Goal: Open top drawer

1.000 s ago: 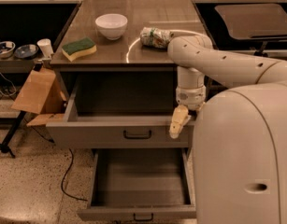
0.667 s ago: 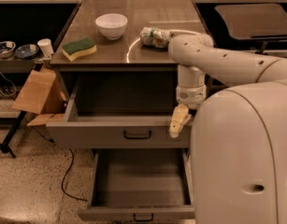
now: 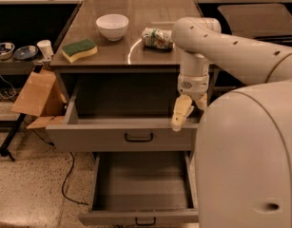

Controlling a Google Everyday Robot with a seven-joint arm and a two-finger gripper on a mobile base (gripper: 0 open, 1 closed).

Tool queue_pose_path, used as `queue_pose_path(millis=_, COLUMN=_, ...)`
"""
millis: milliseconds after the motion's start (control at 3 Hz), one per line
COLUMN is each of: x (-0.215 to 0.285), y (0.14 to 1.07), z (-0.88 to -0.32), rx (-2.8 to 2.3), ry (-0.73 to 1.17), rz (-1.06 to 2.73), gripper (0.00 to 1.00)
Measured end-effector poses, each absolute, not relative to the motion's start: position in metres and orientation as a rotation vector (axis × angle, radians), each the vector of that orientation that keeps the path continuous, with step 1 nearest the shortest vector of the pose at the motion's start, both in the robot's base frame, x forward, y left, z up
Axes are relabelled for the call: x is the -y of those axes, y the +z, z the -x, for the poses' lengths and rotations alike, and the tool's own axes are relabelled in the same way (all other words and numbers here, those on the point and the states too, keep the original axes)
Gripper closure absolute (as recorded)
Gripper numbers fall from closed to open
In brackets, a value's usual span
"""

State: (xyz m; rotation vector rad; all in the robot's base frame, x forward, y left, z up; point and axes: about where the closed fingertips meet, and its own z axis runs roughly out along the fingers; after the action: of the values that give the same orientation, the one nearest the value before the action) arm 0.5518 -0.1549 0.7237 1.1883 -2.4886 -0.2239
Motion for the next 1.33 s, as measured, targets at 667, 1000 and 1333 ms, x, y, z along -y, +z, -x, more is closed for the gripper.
queue_pose_path(millis=667, x=0.121, y=0.784, z=-0.539, rx=2.575, ry=-0.228, rz=-1.457, gripper=0.18)
queue_pose_path(millis=1000, x=0.101, y=0.770, z=-0.551, rx=2.646, ry=-0.250, rz=-1.555, gripper=0.41)
queue_pose_path(millis=1333, x=0.082, y=0.746, z=-0.578, rx=2.719, ry=-0.267, rz=-1.626, gripper=0.65)
